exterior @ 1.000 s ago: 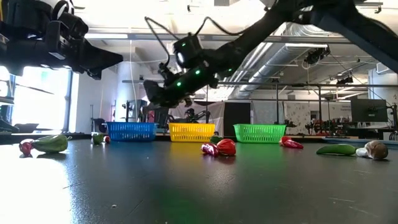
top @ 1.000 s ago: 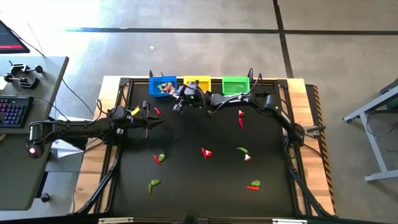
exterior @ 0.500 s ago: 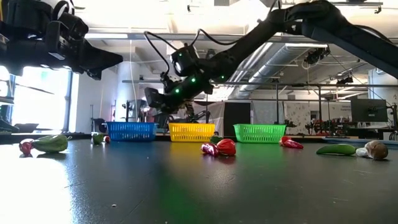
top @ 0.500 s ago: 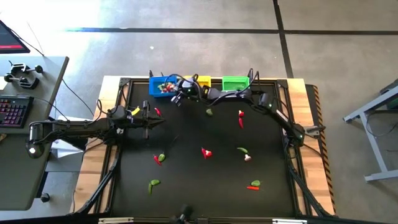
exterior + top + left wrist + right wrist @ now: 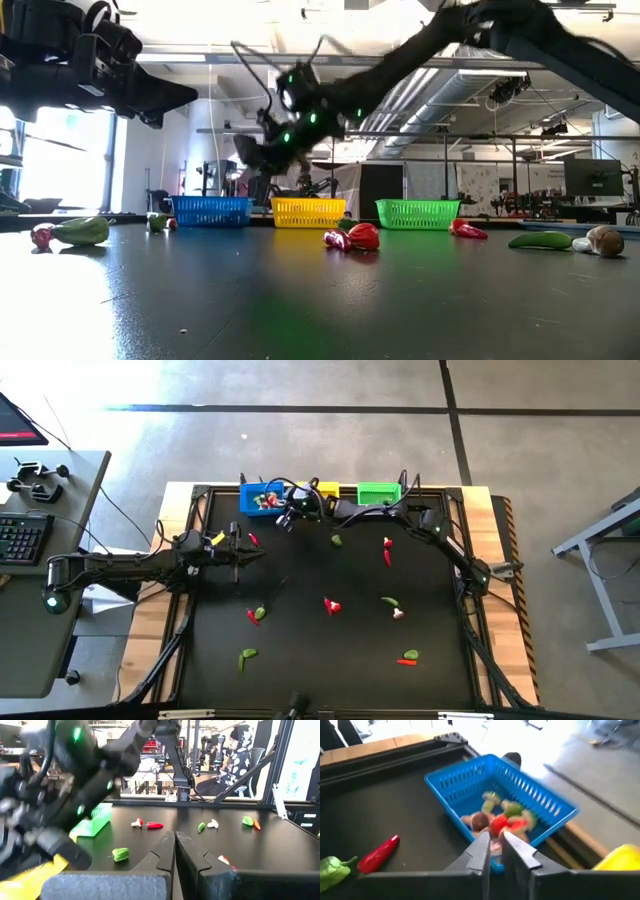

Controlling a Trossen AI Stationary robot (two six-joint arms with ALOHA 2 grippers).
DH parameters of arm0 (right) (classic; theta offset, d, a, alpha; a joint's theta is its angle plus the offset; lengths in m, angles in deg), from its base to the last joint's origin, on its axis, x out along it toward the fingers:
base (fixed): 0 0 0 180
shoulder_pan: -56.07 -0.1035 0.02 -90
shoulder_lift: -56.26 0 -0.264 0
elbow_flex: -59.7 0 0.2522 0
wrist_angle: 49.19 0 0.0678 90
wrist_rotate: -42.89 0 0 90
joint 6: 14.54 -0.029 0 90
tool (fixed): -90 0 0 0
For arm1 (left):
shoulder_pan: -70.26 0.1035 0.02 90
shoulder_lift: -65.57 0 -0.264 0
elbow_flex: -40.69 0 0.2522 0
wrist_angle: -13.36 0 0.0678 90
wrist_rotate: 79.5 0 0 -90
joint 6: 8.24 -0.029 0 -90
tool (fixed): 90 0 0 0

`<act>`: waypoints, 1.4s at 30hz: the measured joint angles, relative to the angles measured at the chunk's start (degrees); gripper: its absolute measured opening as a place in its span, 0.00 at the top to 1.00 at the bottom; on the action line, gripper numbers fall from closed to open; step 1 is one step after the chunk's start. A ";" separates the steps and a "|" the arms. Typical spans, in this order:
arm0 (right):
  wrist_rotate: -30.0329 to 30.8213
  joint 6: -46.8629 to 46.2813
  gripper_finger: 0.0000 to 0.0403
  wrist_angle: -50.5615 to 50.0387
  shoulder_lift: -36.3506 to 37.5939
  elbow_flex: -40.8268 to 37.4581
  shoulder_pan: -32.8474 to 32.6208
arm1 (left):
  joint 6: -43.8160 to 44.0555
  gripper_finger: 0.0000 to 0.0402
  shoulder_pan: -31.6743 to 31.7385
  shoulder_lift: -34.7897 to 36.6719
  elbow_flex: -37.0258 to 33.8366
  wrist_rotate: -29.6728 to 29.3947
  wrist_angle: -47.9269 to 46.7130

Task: Sort produce into baskets
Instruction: Put the brown mushroom into the blue bin

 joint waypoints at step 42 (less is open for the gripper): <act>14.57 -70.18 0.97 -37.10 63.98 -65.42 -51.00 | -1.42 1.00 -1.99 -0.70 2.27 -0.48 -10.08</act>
